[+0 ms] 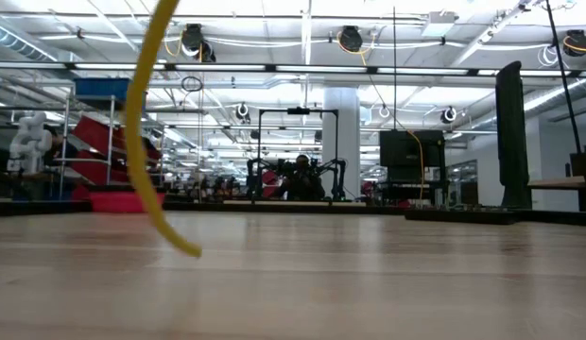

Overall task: Coil cords
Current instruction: Coil the yellow cable wire onto the spool

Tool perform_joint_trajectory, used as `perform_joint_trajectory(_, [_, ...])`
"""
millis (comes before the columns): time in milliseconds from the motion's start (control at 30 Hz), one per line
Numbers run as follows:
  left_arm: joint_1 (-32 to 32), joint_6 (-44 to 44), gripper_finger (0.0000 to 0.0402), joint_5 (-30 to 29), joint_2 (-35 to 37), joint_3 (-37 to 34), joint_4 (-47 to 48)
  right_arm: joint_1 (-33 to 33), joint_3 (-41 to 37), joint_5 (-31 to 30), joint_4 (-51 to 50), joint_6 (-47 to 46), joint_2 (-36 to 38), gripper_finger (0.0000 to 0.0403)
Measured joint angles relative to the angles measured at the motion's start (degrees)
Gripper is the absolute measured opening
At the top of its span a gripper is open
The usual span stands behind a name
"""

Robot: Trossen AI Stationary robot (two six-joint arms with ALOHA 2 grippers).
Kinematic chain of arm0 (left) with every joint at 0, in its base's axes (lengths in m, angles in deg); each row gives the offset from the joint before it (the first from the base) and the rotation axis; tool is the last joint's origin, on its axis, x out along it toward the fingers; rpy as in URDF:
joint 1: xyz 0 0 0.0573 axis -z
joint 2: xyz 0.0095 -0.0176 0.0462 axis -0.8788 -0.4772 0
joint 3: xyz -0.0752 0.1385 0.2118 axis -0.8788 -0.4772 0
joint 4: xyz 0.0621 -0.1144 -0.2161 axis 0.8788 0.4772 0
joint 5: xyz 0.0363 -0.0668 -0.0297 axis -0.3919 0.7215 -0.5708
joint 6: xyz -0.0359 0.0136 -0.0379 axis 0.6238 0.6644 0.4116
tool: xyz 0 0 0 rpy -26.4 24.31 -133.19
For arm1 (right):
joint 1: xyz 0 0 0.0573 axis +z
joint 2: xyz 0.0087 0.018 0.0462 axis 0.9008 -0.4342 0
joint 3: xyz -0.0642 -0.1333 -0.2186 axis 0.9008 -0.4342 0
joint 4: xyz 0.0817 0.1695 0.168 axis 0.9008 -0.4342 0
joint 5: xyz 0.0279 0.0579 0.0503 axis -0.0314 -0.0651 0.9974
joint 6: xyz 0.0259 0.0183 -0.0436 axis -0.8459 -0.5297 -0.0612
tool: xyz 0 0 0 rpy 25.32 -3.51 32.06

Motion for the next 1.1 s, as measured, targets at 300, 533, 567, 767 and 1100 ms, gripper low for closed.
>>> perform_joint_trajectory(300, [-0.2,-3.5,0.0002,4.8,-0.2,0.0,-5.7,-1.1,0.0,-0.2,2.5,4.2,-0.6,0.0000])
perform_joint_trajectory(533, [-2.2,-3.6,0.0002,10.9,-0.4,0.0,-7.8,-1.2,0.0,-0.2,6.1,7.5,-0.9,0.0000])
perform_joint_trajectory(567, [-2.5,-3.6,0.0002,11.8,-0.4,0.0,-8.3,-1.2,0.0,-0.1,5.9,7.7,-1.0,0.0000])
perform_joint_trajectory(767, [-3.7,-3.7,0.0002,15.9,-0.4,0.0,-10.0,-1.7,0.0,1.2,6.1,9.1,-2.1,0.0000])
perform_joint_trajectory(1100, [-5.4,-11.9,0.0002,26.0,-4.4,0.0,-19.8,-2.7,0.0,1.5,9.2,11.3,-2.3,0.0000])
